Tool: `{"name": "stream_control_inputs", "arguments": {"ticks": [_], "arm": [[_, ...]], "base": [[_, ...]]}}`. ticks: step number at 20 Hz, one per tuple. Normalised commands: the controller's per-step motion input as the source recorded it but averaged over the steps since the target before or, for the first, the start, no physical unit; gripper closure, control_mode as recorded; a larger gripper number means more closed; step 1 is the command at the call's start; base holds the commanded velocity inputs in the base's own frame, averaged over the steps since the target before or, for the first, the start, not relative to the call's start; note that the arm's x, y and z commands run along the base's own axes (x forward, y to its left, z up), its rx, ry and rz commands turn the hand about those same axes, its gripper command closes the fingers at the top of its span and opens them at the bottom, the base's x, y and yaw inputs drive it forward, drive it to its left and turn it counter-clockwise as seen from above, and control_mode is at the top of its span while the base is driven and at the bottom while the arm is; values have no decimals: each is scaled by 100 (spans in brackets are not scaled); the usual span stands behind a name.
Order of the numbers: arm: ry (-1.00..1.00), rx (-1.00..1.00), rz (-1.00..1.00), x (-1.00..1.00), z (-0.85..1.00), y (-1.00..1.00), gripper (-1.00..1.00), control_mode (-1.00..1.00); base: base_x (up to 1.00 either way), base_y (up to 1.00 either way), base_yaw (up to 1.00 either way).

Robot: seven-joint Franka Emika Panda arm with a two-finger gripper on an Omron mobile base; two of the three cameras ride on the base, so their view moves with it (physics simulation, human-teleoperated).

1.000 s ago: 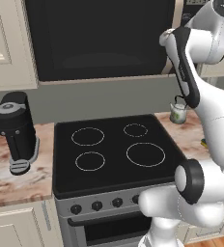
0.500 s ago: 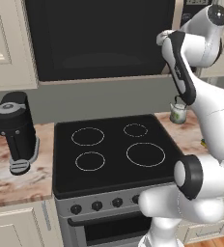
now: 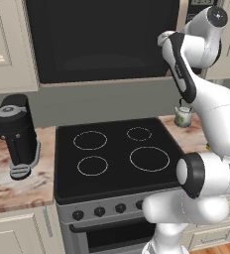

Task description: Place the sponge inside the microwave to prepare for sanitizing.

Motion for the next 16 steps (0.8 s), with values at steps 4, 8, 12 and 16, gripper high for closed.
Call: {"name": "stream_control_inputs", "arguments": {"ticks": [4, 8, 12, 16], "arm": [[0, 0, 0, 14, 0, 0, 100, -100], [-1, 0, 0, 3, 0, 0, 100, -100], [0, 0, 0, 0, 0, 0, 100, -100], [0, 0, 0, -2, 0, 1, 100, -100]], "base": [[0, 0, 0], [0, 0, 0], [0, 0, 0], [0, 0, 0]]}}
